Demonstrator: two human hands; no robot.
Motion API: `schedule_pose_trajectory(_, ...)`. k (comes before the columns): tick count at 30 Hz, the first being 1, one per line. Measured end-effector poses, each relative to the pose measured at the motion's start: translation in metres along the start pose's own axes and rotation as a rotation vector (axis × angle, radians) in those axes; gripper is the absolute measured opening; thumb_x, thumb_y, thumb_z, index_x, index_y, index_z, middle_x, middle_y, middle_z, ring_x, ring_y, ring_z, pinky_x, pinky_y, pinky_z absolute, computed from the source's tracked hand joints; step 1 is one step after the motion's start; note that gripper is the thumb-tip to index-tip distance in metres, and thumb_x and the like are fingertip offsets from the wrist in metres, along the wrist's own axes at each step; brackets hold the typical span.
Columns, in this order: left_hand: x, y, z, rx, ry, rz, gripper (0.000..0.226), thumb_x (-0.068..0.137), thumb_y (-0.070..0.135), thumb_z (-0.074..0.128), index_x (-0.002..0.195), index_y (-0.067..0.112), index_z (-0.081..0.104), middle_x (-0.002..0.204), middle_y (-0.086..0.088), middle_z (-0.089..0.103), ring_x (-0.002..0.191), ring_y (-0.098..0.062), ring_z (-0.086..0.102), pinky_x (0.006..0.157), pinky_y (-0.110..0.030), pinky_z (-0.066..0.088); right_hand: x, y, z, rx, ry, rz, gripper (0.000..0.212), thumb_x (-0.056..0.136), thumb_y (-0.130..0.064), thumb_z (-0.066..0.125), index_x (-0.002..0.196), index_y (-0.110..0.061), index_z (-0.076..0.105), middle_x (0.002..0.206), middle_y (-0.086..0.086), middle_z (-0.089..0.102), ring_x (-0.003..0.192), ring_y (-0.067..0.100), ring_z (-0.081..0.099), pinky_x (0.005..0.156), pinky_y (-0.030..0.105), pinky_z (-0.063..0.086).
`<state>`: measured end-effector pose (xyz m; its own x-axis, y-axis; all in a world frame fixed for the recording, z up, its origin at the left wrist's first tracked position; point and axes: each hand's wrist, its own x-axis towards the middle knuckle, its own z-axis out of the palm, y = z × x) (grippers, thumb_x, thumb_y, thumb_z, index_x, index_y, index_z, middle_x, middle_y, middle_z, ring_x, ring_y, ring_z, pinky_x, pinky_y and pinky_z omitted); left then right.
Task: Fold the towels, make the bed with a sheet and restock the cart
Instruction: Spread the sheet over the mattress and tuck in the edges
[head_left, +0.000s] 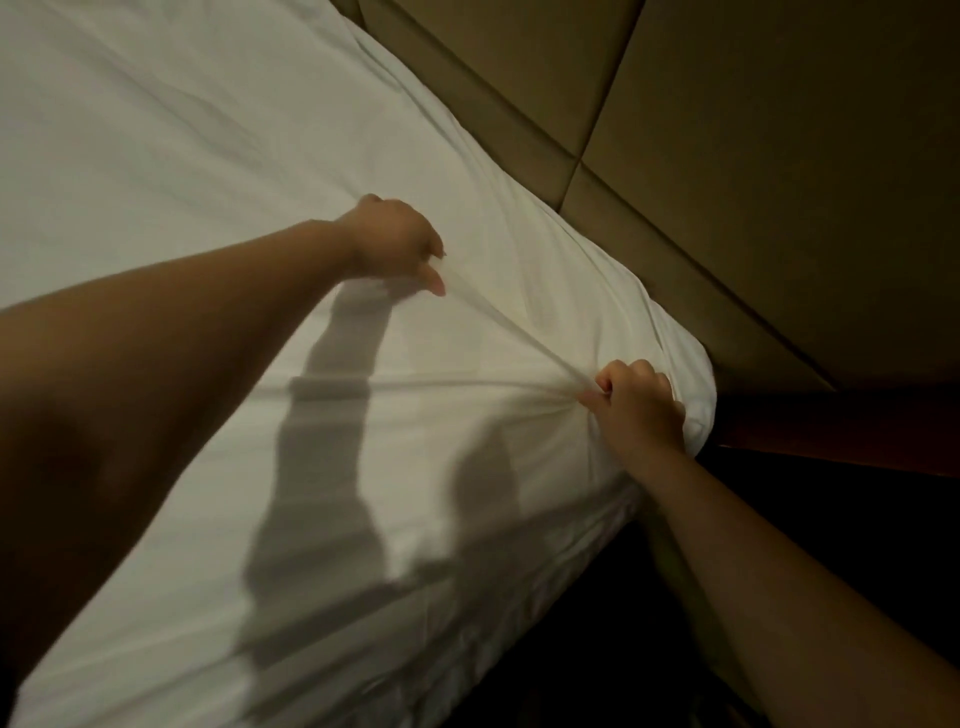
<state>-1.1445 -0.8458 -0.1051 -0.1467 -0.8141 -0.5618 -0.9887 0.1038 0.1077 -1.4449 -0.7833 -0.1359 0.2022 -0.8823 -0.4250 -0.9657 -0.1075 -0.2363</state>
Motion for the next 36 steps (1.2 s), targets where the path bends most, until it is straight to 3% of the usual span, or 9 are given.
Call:
schedule_pose_trajectory(6,0.004,-0.019,0.008,-0.077,0.104,-0.003,0.044,0.092,0.047,0.052,0.124,0.017,0.059,0.121,-0.003,0.063,0.115,-0.025,0.052,0.096,-0.036,0.030,0.001,-0.011,-0.009,0.008,-0.092,0.119,0.022,0.093,-0.038,0.056,0.101,-0.018,0.057,0.112,0.006,0.052,0.104,0.024,0.046,0.081,0.035,0.036)
schedule_pose_trajectory(13,0.002,-0.023,0.018,-0.125,0.243,0.015,0.030,0.097,0.039,0.045,0.106,0.014,0.058,0.090,-0.006,0.065,0.092,-0.029,0.058,0.091,-0.036,0.030,0.000,-0.019,-0.016,0.019,-0.151,0.213,0.020,0.093,-0.038,0.056,0.088,-0.021,0.047,0.108,0.006,0.050,0.095,0.021,0.042,0.078,0.034,0.035)
schedule_pose_trajectory(18,0.008,-0.020,0.019,-0.132,0.222,-0.001,0.026,0.095,0.038,0.050,0.103,0.014,0.057,0.080,0.003,0.054,0.091,-0.027,0.056,0.094,-0.036,0.027,0.004,-0.020,-0.017,0.041,-0.168,0.272,0.022,0.090,-0.038,0.060,0.090,-0.019,0.051,0.108,0.006,0.051,0.093,0.021,0.045,0.074,0.032,0.035)
schedule_pose_trajectory(22,0.009,-0.017,0.022,-0.153,0.243,-0.017,0.023,0.095,0.037,0.051,0.100,0.014,0.056,0.075,0.002,0.051,0.090,-0.028,0.057,0.091,-0.035,0.027,0.001,-0.029,-0.024,0.023,-0.146,0.307,0.019,0.089,-0.034,0.061,0.095,-0.021,0.050,0.114,0.007,0.052,0.103,0.025,0.047,0.084,0.036,0.039)
schedule_pose_trajectory(24,0.007,-0.016,0.023,-0.165,0.254,-0.028,0.022,0.095,0.036,0.050,0.099,0.015,0.057,0.071,0.004,0.048,0.089,-0.028,0.056,0.091,-0.034,0.027,0.002,-0.044,-0.027,0.035,-0.087,0.262,0.022,0.086,-0.026,0.060,0.106,-0.022,0.052,0.118,0.004,0.052,0.110,0.024,0.045,0.092,0.038,0.036)
schedule_pose_trajectory(27,0.004,-0.013,0.022,-0.155,0.268,-0.044,0.019,0.096,0.033,0.048,0.101,0.017,0.058,0.066,0.011,0.045,0.086,-0.024,0.053,0.097,-0.035,0.024,0.022,-0.094,-0.028,0.146,-0.010,0.039,0.043,0.083,-0.027,0.061,0.124,-0.022,0.050,0.125,0.000,0.051,0.116,0.020,0.044,0.098,0.034,0.032)
schedule_pose_trajectory(30,0.000,-0.010,0.022,-0.099,0.268,-0.081,0.022,0.097,0.036,0.045,0.102,0.019,0.058,0.078,0.004,0.057,0.097,-0.026,0.056,0.102,-0.039,0.022,0.056,-0.155,-0.022,0.138,-0.062,-0.178,0.049,0.091,-0.026,0.055,0.137,-0.018,0.041,0.135,0.003,0.046,0.123,0.022,0.042,0.100,0.032,0.033)
schedule_pose_trajectory(36,-0.001,-0.027,0.021,-0.140,0.216,-0.055,0.032,0.093,0.049,0.046,0.098,0.022,0.061,0.080,0.004,0.054,0.103,-0.024,0.053,0.109,-0.046,0.016,0.096,-0.186,-0.018,-0.017,-0.237,-0.072,0.034,0.099,-0.035,0.046,0.122,-0.010,0.051,0.118,0.010,0.059,0.107,0.028,0.057,0.081,0.032,0.041)
